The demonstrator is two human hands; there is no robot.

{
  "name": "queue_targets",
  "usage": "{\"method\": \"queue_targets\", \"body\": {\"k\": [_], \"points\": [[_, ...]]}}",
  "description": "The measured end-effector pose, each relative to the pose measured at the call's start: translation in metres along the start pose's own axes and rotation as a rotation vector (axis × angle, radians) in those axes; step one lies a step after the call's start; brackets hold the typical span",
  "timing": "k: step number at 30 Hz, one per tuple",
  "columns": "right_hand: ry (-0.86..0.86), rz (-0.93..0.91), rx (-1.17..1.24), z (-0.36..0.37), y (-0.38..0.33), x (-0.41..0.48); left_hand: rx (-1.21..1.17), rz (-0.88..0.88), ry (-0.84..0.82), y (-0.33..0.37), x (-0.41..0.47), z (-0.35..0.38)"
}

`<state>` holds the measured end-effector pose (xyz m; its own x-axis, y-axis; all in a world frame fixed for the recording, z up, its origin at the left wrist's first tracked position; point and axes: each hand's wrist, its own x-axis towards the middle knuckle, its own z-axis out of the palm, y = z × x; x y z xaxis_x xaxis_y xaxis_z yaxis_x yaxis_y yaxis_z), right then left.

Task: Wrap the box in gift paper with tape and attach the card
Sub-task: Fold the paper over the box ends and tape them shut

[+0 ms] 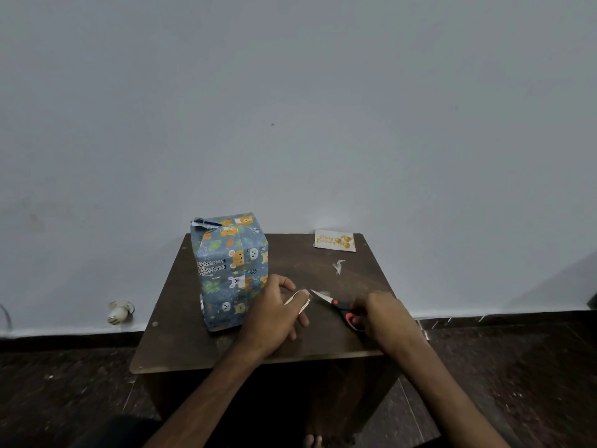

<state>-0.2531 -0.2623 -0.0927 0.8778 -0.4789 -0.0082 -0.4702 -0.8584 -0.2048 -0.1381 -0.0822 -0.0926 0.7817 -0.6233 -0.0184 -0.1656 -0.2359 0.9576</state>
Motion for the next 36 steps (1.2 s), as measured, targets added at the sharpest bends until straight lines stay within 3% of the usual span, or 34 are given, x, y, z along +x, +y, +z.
{"method": "queue_targets", "body": {"k": [2,4,5,7,8,10,23,31,33,36], "points": [[-0.008,-0.004,-0.127,-0.001,-0.008,-0.001,-0.020,-0.005,0.008,0.000,0.000,0.001],[0.141,-0.010,-0.139,-0.006,-0.016,-0.006,-0.032,-0.011,0.015,0.000,0.001,0.002],[0.239,-0.020,-0.012,-0.007,-0.020,-0.009,-0.033,-0.013,0.018,0.000,0.001,0.002],[0.298,-0.039,0.522,-0.007,-0.032,-0.014,-0.030,-0.017,0.025,-0.001,0.001,0.003],[0.235,-0.057,0.782,-0.006,-0.040,-0.017,-0.032,-0.017,0.028,0.000,0.001,0.003],[0.113,-0.115,0.973,0.000,-0.049,-0.018,-0.051,-0.014,0.027,0.000,-0.001,0.003],[0.010,-0.122,1.218,0.008,-0.049,-0.011,-0.206,0.023,-0.174,0.011,-0.006,-0.002],[0.169,-0.175,1.412,0.010,-0.057,-0.010,-0.314,0.060,-0.135,0.011,-0.006,0.000],[0.295,-0.242,1.290,0.010,-0.059,-0.012,-0.378,0.052,-0.100,0.013,-0.007,0.002],[0.572,-0.471,0.819,0.011,-0.055,-0.013,-0.548,0.019,-0.043,0.018,-0.013,0.003]]}}
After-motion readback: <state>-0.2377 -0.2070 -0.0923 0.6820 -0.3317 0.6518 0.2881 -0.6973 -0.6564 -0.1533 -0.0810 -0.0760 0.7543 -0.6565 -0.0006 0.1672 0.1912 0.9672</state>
